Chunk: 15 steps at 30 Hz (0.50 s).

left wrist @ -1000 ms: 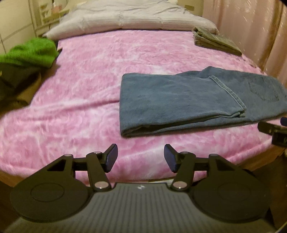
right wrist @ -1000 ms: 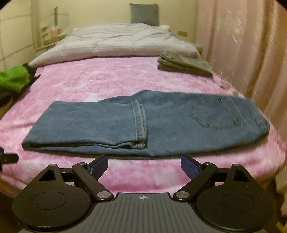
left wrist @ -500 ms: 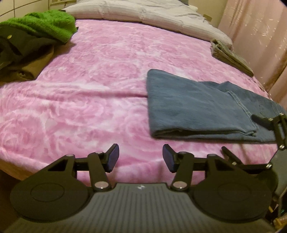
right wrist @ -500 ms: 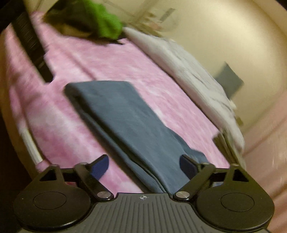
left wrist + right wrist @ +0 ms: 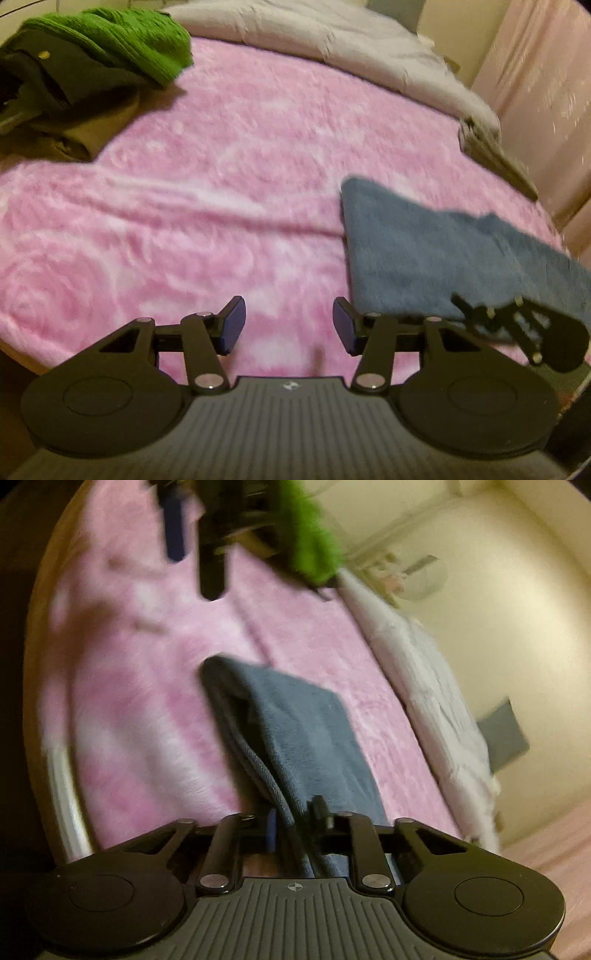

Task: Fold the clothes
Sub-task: 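Grasp the folded jeans edge with the right gripper and lift it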

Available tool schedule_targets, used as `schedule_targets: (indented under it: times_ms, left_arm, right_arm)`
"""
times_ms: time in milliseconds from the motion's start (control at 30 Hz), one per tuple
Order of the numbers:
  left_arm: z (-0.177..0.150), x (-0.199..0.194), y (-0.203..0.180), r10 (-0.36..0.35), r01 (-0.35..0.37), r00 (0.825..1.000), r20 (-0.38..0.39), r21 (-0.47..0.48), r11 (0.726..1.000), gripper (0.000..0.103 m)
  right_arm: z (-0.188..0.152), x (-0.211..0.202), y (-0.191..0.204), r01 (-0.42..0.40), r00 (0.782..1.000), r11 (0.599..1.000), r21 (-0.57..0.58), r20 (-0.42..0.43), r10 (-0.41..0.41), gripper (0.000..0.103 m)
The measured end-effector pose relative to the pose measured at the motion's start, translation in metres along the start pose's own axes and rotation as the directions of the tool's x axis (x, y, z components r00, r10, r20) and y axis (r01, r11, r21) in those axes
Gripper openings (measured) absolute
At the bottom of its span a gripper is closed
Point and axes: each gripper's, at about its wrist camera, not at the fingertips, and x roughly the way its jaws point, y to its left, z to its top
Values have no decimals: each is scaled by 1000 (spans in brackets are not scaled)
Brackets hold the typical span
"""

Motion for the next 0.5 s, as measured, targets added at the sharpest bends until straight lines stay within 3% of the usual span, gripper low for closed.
schedule_targets:
  times_ms: [100,167,233,300,400,500]
  left_arm:
    - [12,-5,-8,-15,14,999,37,7,1000,46]
    - [20,-8,-13,-24,24,998,62,12,1000,46]
    - [28,-11,-18,-34,33,996,87,17,999,46]
    - [37,-15,-23,-44,42,993,112,23,999,46]
    - [45,-5,-57,-102,94,989,104,85,992,46]
    - [42,6,-100,-174,161,982,75,158,974,46]
  right_arm:
    - [2,-13,-40,7,998,961,276,55,-23,13]
    - [-1,-25,-78,1,995,871,492,87,-51,13]
    - [-17,-40,-120,-33,988,709,705,129,-83,13]
    - [-39,-59,-162,-77,977,491,868,165,-137,13]
    - [-84,-87,-209,-124,954,191,974,170,-246,13]
    - [-143,-117,-242,-153,931,-92,984,112,-348,13]
